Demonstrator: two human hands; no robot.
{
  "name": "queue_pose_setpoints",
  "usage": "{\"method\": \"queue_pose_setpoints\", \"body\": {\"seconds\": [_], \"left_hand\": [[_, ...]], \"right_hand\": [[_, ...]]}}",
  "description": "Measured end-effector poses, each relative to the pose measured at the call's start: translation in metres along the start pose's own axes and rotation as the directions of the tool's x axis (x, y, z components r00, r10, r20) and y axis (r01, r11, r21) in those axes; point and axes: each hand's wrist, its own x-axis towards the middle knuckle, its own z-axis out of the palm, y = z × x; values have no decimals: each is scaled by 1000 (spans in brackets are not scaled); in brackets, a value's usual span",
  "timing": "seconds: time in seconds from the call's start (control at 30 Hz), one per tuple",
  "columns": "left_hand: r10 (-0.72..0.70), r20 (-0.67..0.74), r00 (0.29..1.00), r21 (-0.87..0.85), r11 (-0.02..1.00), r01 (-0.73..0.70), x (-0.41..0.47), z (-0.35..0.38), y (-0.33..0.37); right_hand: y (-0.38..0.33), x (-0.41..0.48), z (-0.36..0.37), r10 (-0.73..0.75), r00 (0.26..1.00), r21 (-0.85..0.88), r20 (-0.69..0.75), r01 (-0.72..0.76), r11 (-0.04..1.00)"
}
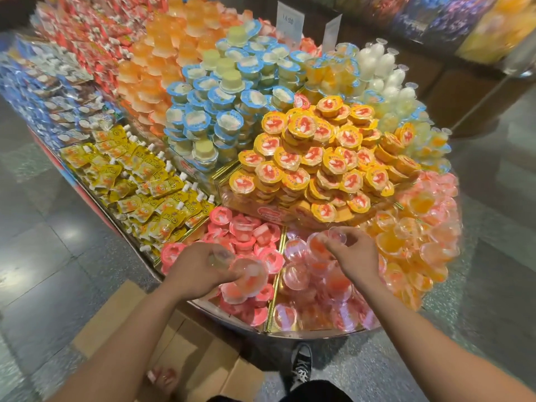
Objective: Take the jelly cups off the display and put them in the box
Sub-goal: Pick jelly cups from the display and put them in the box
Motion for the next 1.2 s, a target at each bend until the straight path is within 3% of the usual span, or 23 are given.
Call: {"method": "queue_pose_setpoints", "body": {"seconds": [0.37, 0.67, 0.83, 1.07, 1.2], "left_hand": [[5, 27, 1000, -26, 1000, -4, 27, 28, 24], [-46, 9, 999, -20, 999, 46, 26, 38, 21], [-95, -25, 995, -53, 994, 93, 14, 39, 13], [-140, -49, 989, -71, 988, 136, 3, 41, -1], [-154, -39, 987, -74, 986, 151, 1, 42, -2]], "right_hand": [[23, 28, -29, -26, 1000, -67, -16, 24, 997], [5, 35, 22, -120, 958, -121, 259, 155, 980], [12, 45, 60, -187, 909, -344, 372, 322, 882], [29, 52, 82, -156, 910, -545, 384, 360, 758], [33, 57, 83, -146, 917, -575, 370, 349, 740]]}}
